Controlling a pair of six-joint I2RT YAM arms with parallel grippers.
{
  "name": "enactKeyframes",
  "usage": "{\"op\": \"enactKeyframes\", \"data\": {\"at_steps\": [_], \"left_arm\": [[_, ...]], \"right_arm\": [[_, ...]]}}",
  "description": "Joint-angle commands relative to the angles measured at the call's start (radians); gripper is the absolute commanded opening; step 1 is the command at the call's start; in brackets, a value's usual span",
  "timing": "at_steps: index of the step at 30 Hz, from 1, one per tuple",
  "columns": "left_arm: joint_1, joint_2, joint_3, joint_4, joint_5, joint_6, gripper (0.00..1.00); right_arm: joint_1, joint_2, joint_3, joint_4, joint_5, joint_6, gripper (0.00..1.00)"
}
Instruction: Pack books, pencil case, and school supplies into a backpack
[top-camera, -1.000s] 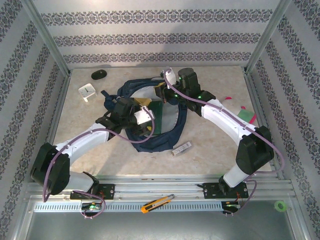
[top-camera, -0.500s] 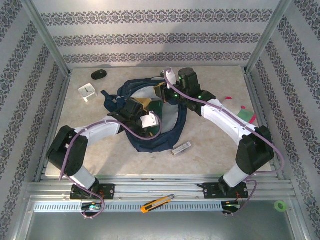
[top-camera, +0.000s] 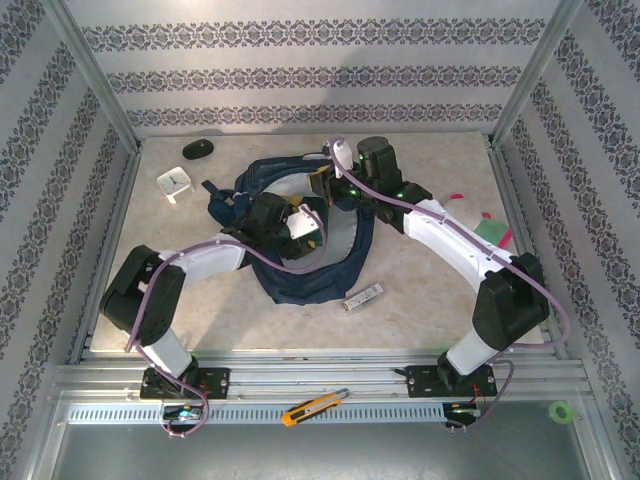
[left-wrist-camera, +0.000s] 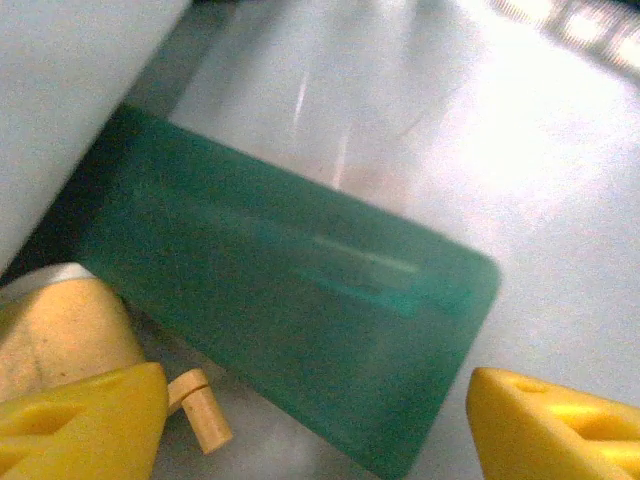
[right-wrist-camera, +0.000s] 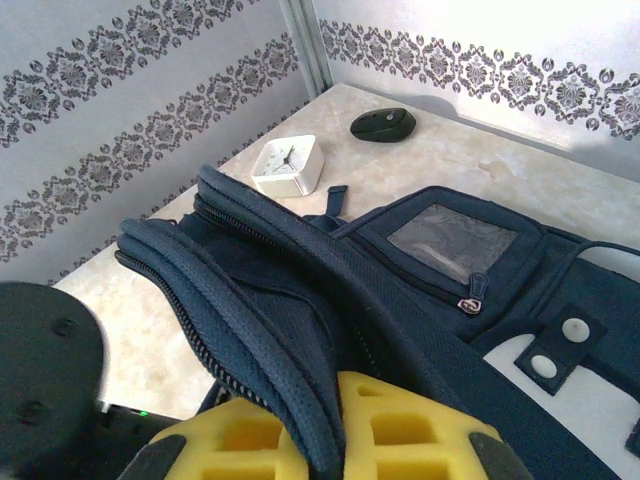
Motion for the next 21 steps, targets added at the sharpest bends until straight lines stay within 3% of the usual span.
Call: {"op": "enactKeyframes", "data": {"at_steps": [1,5,8,10,11,12,15,21], "left_arm": [[-0.008,-0.16,-0.051,0.012,0.075,-0.129,0.8],[-0.009,-0.376,-0.113,-0.112,0.078,-0.337,0.8],[-0.001,-0.52,-0.13,-0.216,0.043,-0.489,0.8],[0.012,-0.581,-0.121,-0.279,-0.002,-0.588,0.81],[0.023,-0.608,-0.113,-0.307,-0.018,-0.631,0.82],[0.034,-0.626,-0.104,-0.333,-0.043,-0.671,0.82],[0.083,-0.643,-0.063,-0.399,-0.067,-0.741,0.82],[0.127,-0.583,0.002,-0.405,-0.102,-0.798,0.81]], "right_arm": [[-0.004,-0.089,-0.024,0.109,-0.043,0.019,0.0],[-0.006,-0.111,-0.081,0.101,-0.088,0.034,0.0],[-0.006,-0.125,-0.095,0.059,-0.124,0.026,0.08],[-0.006,-0.129,-0.099,0.027,-0.144,0.024,0.21],[-0.006,-0.132,-0.098,0.006,-0.164,0.026,0.33],[-0.006,-0.134,-0.094,-0.018,-0.183,0.03,0.43],[-0.007,-0.167,-0.083,-0.085,-0.226,0.052,0.55],[-0.013,-0.254,-0.083,-0.202,-0.157,0.028,0.59]]}}
